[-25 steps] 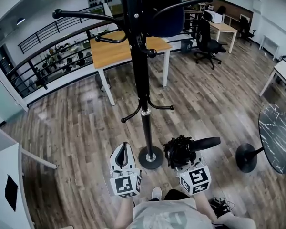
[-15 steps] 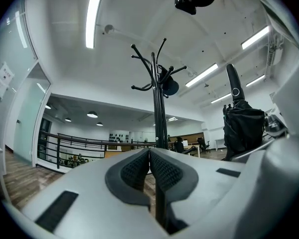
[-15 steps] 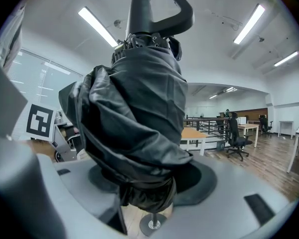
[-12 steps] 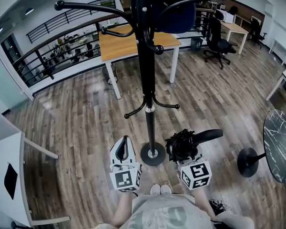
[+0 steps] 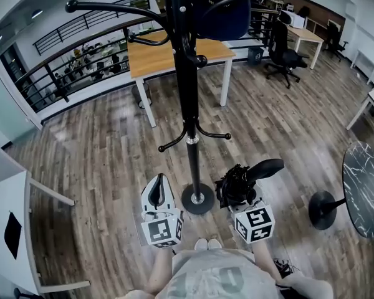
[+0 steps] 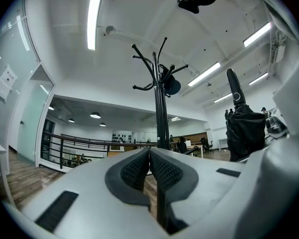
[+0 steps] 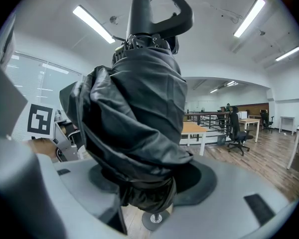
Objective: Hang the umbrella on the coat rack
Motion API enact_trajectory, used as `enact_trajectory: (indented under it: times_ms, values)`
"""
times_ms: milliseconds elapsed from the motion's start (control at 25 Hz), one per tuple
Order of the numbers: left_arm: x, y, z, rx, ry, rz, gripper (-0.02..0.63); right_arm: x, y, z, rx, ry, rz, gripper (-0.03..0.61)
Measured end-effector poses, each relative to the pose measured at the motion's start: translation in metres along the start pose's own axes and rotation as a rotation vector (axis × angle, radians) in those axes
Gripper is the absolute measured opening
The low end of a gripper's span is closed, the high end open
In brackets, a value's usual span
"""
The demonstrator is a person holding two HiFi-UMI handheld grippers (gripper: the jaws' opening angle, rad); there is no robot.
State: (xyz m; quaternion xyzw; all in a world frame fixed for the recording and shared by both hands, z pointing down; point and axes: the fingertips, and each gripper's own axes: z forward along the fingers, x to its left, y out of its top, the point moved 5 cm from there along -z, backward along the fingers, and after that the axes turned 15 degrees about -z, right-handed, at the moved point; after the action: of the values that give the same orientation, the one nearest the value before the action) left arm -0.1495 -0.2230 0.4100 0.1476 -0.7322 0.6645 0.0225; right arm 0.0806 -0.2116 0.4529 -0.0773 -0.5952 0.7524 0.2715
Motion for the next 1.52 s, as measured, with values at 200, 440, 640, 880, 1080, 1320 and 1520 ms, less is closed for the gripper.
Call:
enact_trajectory:
  times_ms: [200, 440, 640, 880, 1080, 1320, 1520]
  values:
    - [0.0, -0.001, -0.002, 0.002, 0.002, -0.003, 0.028, -0.002, 0.008, 0.0, -0.012, 0.023, -0.003, 0.27]
    - [0.007, 0.005, -0.001, -0.007, 0.017, -0.002, 0.027, -0.025, 0.063, 0.001, -0.119, 0.006, -0.041, 0.27]
    - [0.012, 0.006, -0.004, -0.008, 0.028, 0.0, 0.028, -0.038, 0.121, 0.004, -0.204, 0.009, -0.076, 0.27]
    - [0.02, 0.006, -0.006, -0.008, 0.054, -0.009, 0.027, -0.034, 0.177, 0.022, -0.255, 0.057, -0.158, 0.27]
    - [0.026, 0.002, -0.01, -0.003, 0.079, -0.024, 0.028, -0.023, 0.209, 0.043, -0.262, 0.124, -0.216, 0.27]
    - [0.037, 0.001, -0.018, -0.001, 0.118, -0.036, 0.028, -0.011, 0.224, 0.07, -0.23, 0.228, -0.238, 0.27]
    - [0.051, -0.004, -0.027, -0.002, 0.172, -0.048, 0.028, -0.008, 0.222, 0.089, -0.179, 0.287, -0.255, 0.27]
